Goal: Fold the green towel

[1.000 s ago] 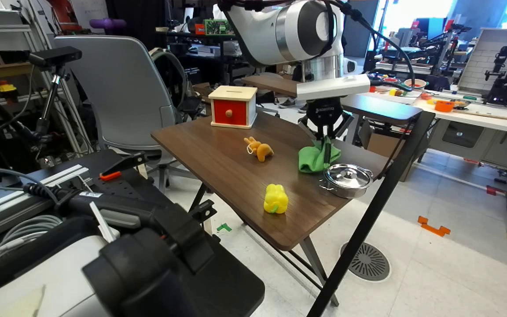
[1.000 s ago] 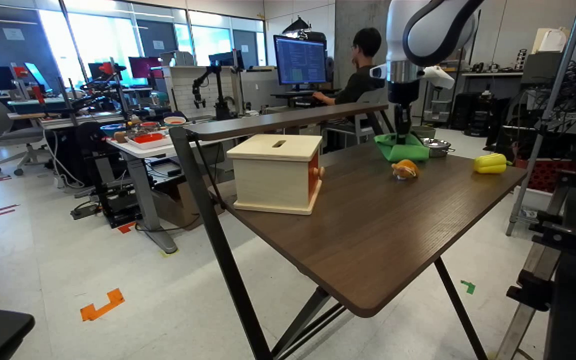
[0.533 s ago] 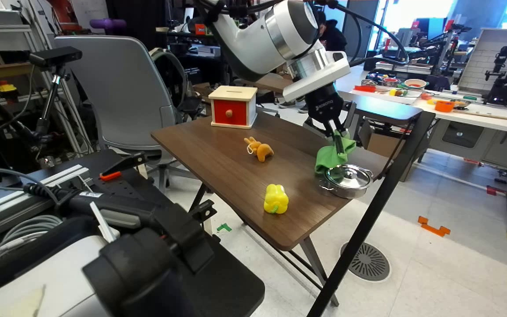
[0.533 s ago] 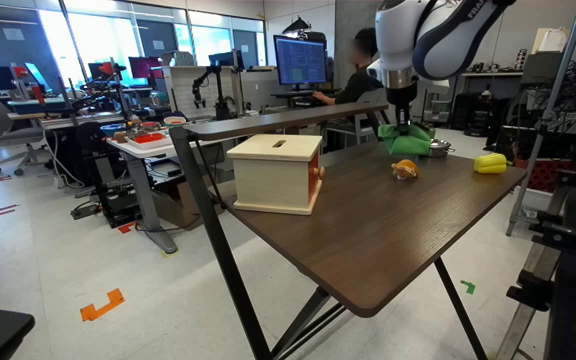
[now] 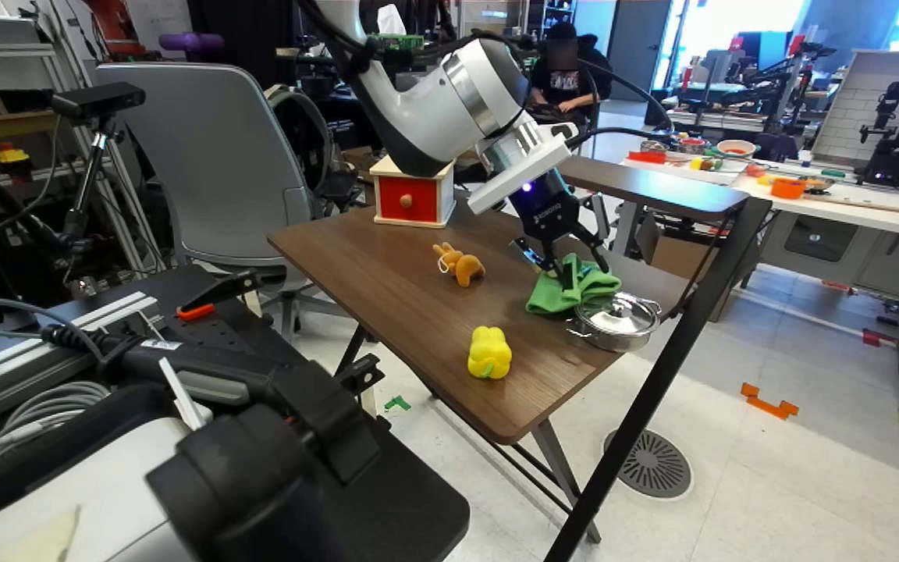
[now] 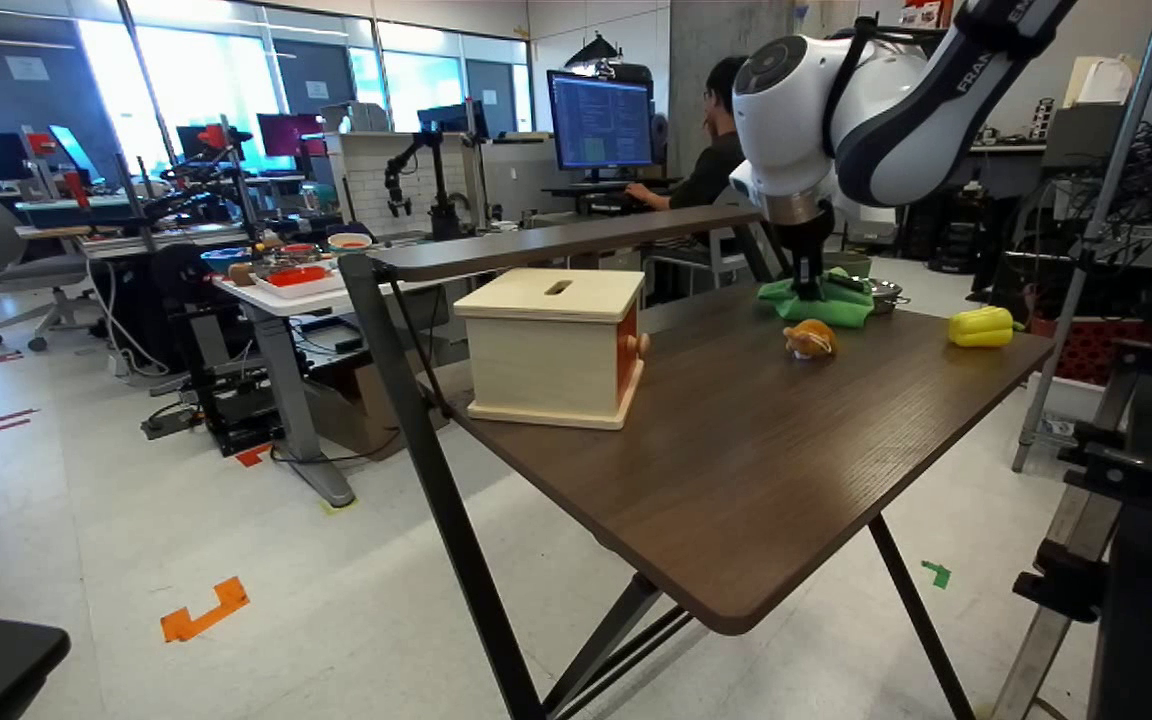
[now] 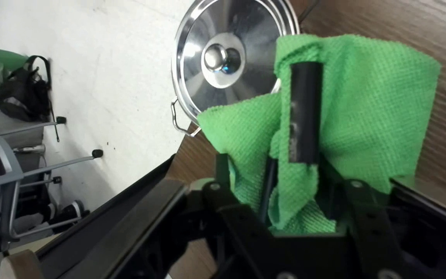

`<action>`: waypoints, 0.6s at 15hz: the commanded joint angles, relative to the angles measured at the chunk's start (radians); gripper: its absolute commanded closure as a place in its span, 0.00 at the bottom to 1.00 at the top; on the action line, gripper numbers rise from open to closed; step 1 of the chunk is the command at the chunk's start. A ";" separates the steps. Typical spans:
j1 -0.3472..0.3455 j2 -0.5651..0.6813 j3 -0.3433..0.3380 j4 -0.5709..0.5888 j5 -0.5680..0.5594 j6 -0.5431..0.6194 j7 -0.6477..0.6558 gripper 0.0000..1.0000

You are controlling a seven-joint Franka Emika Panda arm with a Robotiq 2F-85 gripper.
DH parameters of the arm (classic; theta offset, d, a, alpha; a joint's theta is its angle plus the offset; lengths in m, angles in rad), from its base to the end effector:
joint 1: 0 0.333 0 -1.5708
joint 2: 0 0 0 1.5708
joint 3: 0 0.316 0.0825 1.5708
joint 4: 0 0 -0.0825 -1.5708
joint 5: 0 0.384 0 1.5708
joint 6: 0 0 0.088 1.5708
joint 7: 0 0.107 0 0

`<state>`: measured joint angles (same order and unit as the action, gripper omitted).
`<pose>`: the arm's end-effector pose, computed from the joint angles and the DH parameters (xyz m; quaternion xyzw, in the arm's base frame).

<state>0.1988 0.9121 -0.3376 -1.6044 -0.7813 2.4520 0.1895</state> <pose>0.6789 -0.0686 0.1128 0.9102 0.2024 -0.0243 0.3605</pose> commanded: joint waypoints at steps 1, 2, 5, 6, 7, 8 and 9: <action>-0.011 -0.013 0.018 0.002 -0.034 -0.037 0.036 0.14; -0.013 -0.018 0.019 -0.001 -0.033 -0.036 0.039 0.05; -0.022 -0.061 0.023 -0.022 -0.027 -0.029 0.044 0.00; -0.026 -0.085 0.024 -0.034 -0.026 -0.025 0.044 0.00; -0.029 -0.109 0.022 -0.044 -0.027 -0.023 0.045 0.00; -0.032 -0.131 0.022 -0.050 -0.026 -0.024 0.047 0.00; -0.044 -0.162 0.030 -0.062 -0.018 -0.025 0.033 0.00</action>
<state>0.1851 0.8544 -0.3362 -1.6067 -0.7825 2.4374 0.2217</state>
